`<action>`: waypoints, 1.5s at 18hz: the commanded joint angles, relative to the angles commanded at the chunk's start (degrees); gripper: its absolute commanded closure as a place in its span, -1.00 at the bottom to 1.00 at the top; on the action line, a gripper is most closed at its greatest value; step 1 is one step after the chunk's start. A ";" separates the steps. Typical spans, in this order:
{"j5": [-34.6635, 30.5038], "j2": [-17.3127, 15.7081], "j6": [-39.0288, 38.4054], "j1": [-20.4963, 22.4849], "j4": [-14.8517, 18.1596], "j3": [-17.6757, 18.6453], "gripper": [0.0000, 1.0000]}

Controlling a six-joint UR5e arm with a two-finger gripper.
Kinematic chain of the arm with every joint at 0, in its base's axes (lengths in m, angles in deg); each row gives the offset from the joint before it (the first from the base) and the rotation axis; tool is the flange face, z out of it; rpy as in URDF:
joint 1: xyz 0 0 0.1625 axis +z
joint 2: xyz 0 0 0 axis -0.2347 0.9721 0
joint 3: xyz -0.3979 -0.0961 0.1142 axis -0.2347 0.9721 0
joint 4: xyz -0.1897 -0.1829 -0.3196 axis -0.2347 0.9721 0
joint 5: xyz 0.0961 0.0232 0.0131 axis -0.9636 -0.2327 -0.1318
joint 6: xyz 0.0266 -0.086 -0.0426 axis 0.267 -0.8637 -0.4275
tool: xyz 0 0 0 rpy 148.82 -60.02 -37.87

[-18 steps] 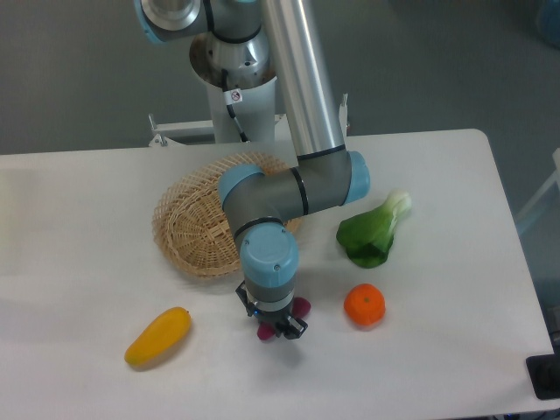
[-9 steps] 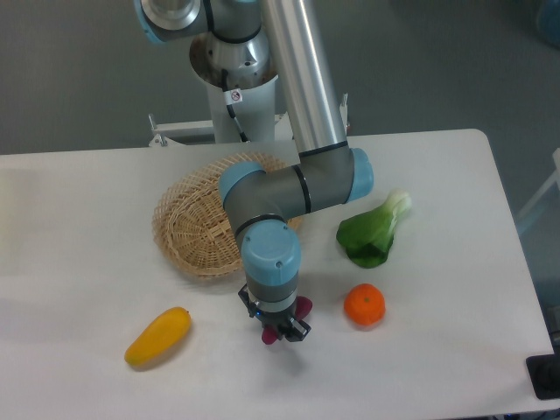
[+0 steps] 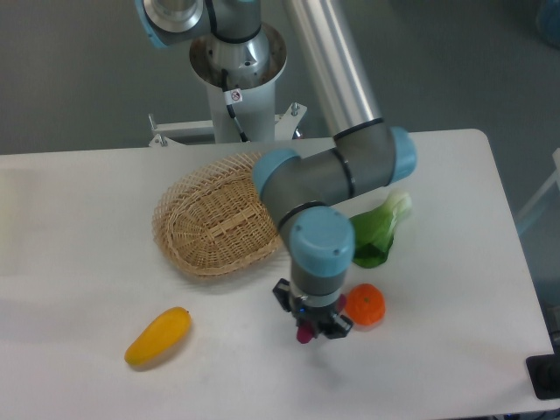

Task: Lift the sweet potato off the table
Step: 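Lift the held sweet potato up and carry it past the orange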

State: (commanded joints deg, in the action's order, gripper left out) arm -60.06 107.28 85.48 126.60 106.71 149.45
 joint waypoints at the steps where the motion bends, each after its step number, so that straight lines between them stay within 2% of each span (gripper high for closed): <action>1: 0.00 -0.18 0.53 0.79 0.00 -0.26 0.90; 5: 0.00 -0.97 5.35 3.43 0.35 -0.35 0.90; 11: -0.44 -3.60 15.90 9.58 5.18 -0.53 0.90; 18: -0.62 -3.34 18.55 11.78 5.36 -2.81 0.90; 23: -0.79 -2.90 24.25 13.36 4.92 -3.51 0.85; 27: -1.75 -2.20 24.97 13.72 4.83 -4.57 0.85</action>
State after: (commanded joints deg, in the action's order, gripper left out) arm -61.81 105.08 110.44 140.32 111.55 144.89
